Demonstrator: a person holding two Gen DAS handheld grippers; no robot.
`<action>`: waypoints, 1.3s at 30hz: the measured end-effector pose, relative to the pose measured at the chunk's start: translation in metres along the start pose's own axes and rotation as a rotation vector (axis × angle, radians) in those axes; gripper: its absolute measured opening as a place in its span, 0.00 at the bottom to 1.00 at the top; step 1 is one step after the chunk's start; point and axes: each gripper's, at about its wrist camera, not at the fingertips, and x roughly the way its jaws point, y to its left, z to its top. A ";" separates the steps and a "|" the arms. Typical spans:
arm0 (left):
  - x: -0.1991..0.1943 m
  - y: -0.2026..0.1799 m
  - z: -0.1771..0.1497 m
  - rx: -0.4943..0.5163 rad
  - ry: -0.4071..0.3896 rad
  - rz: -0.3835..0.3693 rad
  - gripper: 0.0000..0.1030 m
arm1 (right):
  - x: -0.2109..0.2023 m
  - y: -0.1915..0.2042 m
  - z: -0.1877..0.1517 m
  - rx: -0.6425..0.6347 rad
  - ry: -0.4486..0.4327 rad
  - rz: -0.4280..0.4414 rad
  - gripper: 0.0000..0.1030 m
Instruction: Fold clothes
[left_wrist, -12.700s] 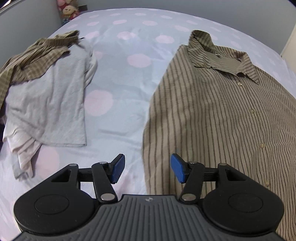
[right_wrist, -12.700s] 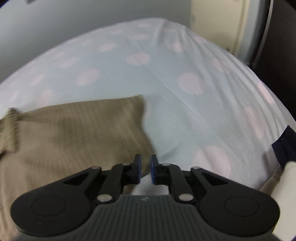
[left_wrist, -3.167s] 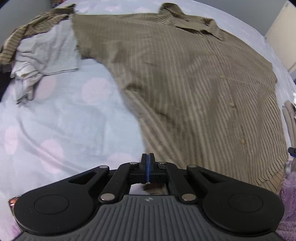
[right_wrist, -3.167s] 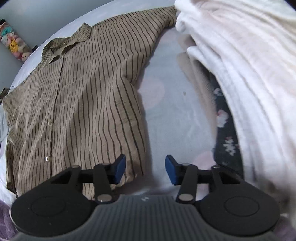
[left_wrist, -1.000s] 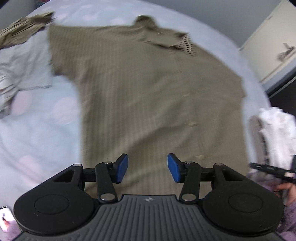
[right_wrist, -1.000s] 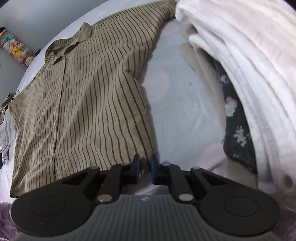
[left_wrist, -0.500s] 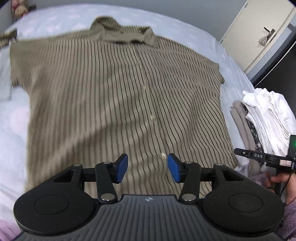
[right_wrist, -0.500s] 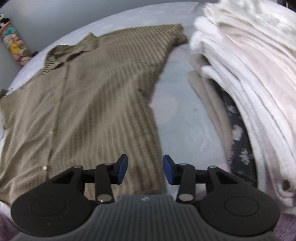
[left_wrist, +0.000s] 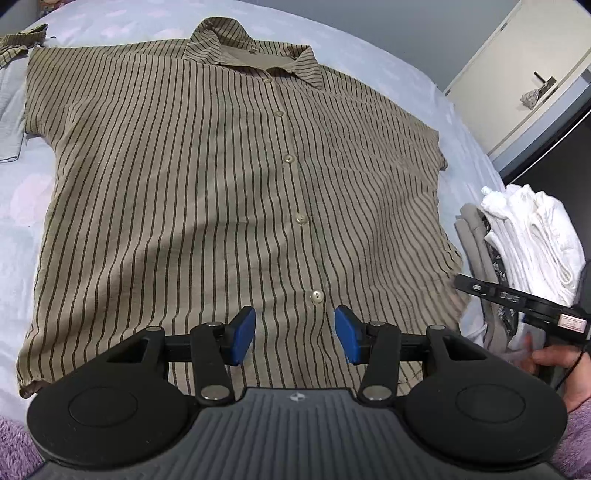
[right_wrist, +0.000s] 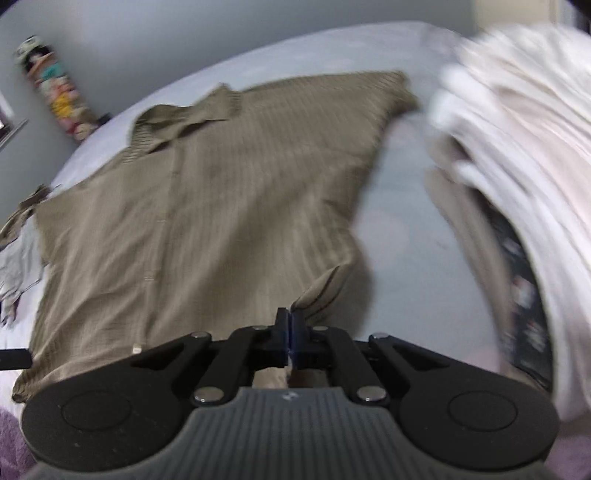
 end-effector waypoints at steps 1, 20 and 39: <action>-0.001 0.000 -0.001 -0.002 -0.003 -0.001 0.44 | 0.004 0.009 0.001 -0.015 0.004 0.018 0.02; 0.008 0.009 -0.007 -0.019 0.019 -0.019 0.45 | 0.003 -0.018 -0.008 0.107 0.047 0.009 0.28; 0.003 0.024 -0.010 -0.059 0.020 -0.019 0.49 | 0.045 0.032 -0.028 -0.221 0.144 -0.162 0.33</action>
